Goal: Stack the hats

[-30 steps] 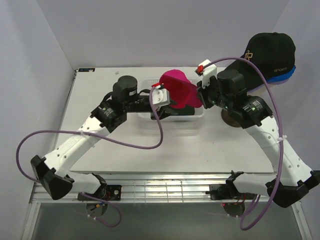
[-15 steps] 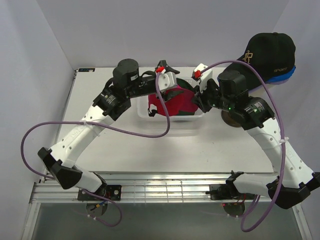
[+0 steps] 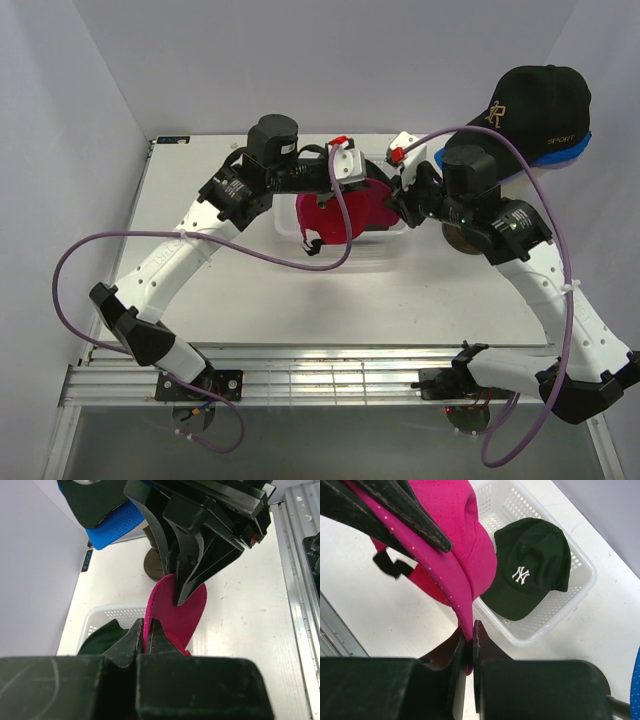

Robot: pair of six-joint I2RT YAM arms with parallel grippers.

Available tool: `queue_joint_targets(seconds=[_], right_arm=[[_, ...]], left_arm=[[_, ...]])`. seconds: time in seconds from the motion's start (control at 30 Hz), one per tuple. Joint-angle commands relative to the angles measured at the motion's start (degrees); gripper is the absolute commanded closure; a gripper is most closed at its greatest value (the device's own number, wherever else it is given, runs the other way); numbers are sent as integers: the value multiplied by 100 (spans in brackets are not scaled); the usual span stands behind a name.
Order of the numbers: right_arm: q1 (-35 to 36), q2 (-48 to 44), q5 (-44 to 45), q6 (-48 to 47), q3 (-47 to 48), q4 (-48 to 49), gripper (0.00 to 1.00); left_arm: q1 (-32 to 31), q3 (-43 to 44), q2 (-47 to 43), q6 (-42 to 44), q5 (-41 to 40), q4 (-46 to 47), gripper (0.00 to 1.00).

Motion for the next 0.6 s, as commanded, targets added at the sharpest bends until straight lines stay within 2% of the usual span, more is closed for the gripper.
queue_joint_targets(seconds=[0.0,0.03,0.13,0.23,0.27,0.3,0.33,0.47,0.57], right_arm=[[37,-212,-144,-185,-105,438,87],[28,-282,-31,-185,-140,473,65],[28,-545,15,-115,-421,709,29],[-59,-905,-195,218,-842,1209,21],[-103,-976,-301,341,-982,1351,5],[-147,-1055,-450,490,-1219,1457,2],[-278,-1143,-747,518,-1299,1519,10],[-709,-1258,-1566,676,-1292,1791,10],[-842,-1258,-2181,816,-1081,1958,11]], left_arm=[[3,143,-161,-567,161,154,100],[3,99,-196,-707,100,259,100],[47,-182,-398,-1086,-338,847,100],[291,-349,-574,-1647,-411,1454,100],[371,-358,-601,-1814,-306,1560,100],[459,-402,-644,-1955,-157,1700,100],[643,-463,-767,-2296,-16,1780,100],[960,-920,-1180,-2984,704,2140,100],[1066,-1228,-1408,-3423,890,2474,100]])
